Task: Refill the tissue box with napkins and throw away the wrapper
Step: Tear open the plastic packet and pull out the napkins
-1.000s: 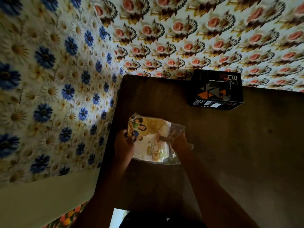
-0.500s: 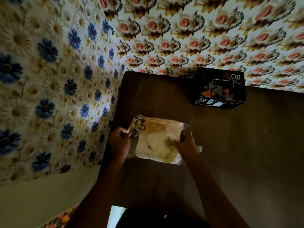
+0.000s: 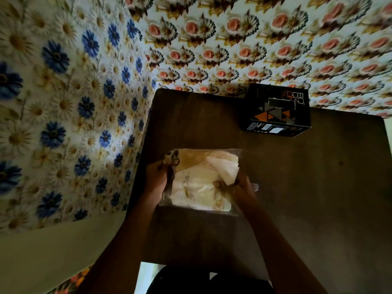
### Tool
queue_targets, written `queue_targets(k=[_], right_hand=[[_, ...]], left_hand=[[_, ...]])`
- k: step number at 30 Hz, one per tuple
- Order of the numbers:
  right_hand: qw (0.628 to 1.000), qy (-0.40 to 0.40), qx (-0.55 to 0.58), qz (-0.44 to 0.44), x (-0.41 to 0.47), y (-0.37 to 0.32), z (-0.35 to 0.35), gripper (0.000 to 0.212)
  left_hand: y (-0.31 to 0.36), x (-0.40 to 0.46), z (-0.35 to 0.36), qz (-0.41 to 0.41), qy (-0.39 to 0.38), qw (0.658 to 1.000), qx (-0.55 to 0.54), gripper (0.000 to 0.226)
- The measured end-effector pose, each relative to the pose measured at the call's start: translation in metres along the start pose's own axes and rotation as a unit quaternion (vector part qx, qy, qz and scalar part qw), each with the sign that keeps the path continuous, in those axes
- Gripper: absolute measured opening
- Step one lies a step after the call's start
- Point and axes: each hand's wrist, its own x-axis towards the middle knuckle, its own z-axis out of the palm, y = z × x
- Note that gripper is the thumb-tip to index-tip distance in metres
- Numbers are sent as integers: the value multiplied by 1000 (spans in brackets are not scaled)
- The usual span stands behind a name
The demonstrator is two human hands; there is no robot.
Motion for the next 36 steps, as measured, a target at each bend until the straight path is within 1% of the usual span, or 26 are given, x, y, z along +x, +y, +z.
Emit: queue_targets(k=[1, 3, 5, 8, 10, 11, 12, 13, 14, 15, 16, 17, 18, 19, 20, 21, 24, 26, 28, 30, 32, 34, 36], right_hand=[[1000, 1, 20, -7, 0, -2, 0, 38], [997, 22, 65, -23, -1, 3, -7, 42], [992, 46, 113, -15, -4, 4, -16, 41], [986, 73, 147, 24, -7, 14, -31, 35], [984, 81, 152, 45, -5, 22, -35, 33], [983, 83, 152, 54, -2, 24, -36, 32], [984, 81, 145, 57, -1, 27, -36, 32], [986, 72, 137, 57, 1, 27, -35, 33], [989, 61, 119, 55, 3, 28, -34, 36], [992, 54, 101, 53, 6, 27, -33, 42], [995, 50, 79, 47, 8, 27, -32, 49], [996, 50, 59, 38, 9, 27, -31, 57], [998, 48, 40, 28, 10, 26, -32, 64], [999, 46, 21, 17, 10, 26, -35, 68], [999, 48, 4, 11, 8, 24, -39, 70], [998, 55, -8, 5, 5, 21, -43, 68], [997, 79, -15, 8, -7, 19, -68, 57], [996, 89, 16, 15, -19, 21, -89, 54], [994, 99, 42, 16, -32, 24, -109, 53], [993, 103, 51, 19, -41, 27, -126, 51], [993, 102, 54, 30, -46, 30, -136, 49], [992, 100, 61, 42, -48, 35, -145, 48], [992, 98, 62, 51, -49, 41, -152, 50]], left_hand=[[0, 4, -5, 11, 24, 1000, 5, 32], [-1, 10, -18, 56, 90, 992, 74, 25], [0, 8, -29, 121, 142, 966, 179, 29], [-5, 11, -33, 177, 163, 930, 277, 30], [-13, 12, -32, 213, 180, 910, 307, 44], [-16, 8, -29, 246, 191, 896, 315, 50], [-19, 0, -25, 300, 187, 879, 322, 53], [-22, -9, -19, 363, 148, 860, 327, 53], [-24, -21, -11, 418, 75, 844, 327, 53], [-28, -30, -2, 440, -14, 830, 343, 56], [-39, -31, 6, 433, -86, 815, 375, 58], [-48, -30, 11, 404, -122, 808, 412, 60], [-57, -28, 16, 365, -133, 811, 438, 61], [-64, -25, 17, 331, -137, 824, 439, 61], [-68, -23, 17, 313, -139, 834, 432, 61], [-70, -22, 16, 319, -138, 835, 427, 61], [-72, -13, 8, 370, -127, 799, 457, 64], [-73, -6, 4, 376, -132, 778, 485, 68], [-73, -2, 1, 368, -139, 768, 505, 70], [-71, 1, 2, 349, -126, 772, 517, 72], [-67, -4, 8, 336, -100, 790, 504, 70], [-61, -19, 20, 359, -77, 796, 481, 61], [-58, -37, 35, 397, -62, 790, 463, 51]])
